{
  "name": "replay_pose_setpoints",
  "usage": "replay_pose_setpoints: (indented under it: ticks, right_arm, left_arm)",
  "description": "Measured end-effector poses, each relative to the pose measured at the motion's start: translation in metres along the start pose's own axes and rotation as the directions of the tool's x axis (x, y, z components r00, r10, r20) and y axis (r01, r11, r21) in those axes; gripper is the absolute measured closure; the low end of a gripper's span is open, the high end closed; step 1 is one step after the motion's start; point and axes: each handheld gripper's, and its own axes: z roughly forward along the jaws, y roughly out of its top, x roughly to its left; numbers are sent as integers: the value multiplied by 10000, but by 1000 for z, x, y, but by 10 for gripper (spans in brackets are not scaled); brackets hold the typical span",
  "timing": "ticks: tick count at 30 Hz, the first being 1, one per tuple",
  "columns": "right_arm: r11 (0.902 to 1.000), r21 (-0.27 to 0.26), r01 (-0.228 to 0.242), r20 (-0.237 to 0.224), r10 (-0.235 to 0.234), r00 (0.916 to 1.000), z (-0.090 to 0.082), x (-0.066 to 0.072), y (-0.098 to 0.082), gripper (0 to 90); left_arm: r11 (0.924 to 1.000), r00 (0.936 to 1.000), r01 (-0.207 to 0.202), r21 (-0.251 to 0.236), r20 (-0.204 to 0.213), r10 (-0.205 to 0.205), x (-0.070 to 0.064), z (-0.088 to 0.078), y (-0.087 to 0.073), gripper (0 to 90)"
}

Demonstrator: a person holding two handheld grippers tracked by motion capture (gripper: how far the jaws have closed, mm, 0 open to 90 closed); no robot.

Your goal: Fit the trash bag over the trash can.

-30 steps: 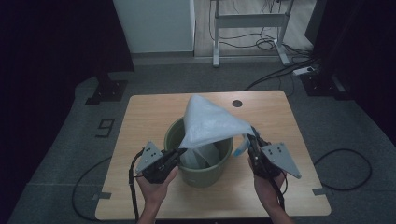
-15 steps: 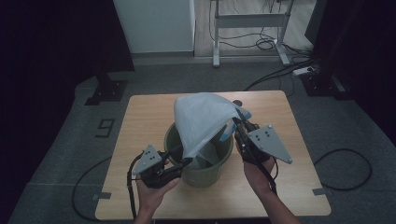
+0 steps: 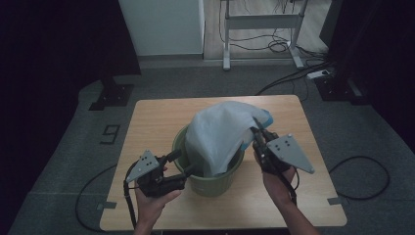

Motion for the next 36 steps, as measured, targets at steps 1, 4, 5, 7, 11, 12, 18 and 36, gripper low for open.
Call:
replay_pose_setpoints:
  ticks: [1, 4, 5, 7, 11, 12, 18, 36]
  right_arm:
    - [10000, -8, 79, -338, -79, 9994, -1, 8, -2, 888]
    - [9996, -10, 281, -1066, -280, 9939, -4, 26, -7, 888]
    - [9994, -9, 348, -1266, -347, 9914, -4, 30, -8, 888]
    - [9989, 42, 472, -1690, -459, 9846, -3, 40, -11, 888]
    - [9972, 158, 727, -2087, -679, 9756, -1, 54, -18, 888]
    - [9969, 258, 739, -2153, -667, 9743, 2, 59, -20, 888]
    - [9938, 568, 951, -2244, -801, 9712, 9, 68, -23, 888]
    - [9853, 1378, 1014, -2072, -714, 9757, -10, 74, -35, 327]
  left_arm:
    - [10000, 10000, 45, -38, -27, -45, 0, 2, 0, 270]
    - [10000, 10000, 30, -28, 91, -30, -2, 5, 0, 260]
    - [10000, 10000, 18, -32, 87, -18, -2, 6, 0, 258]
    - [10000, 9999, 37, -81, 109, -37, -3, 6, -1, 254]
    - [9992, 9999, 65, -400, 143, -59, -4, 1, 0, 252]
    - [9990, 9999, 43, -444, 141, -37, -5, 0, 0, 254]
    - [9983, 9990, -285, -517, 333, 302, -12, 1, 6, 262]
    - [9830, 9958, -832, -1637, 251, 885, -7, 13, 12, 900]
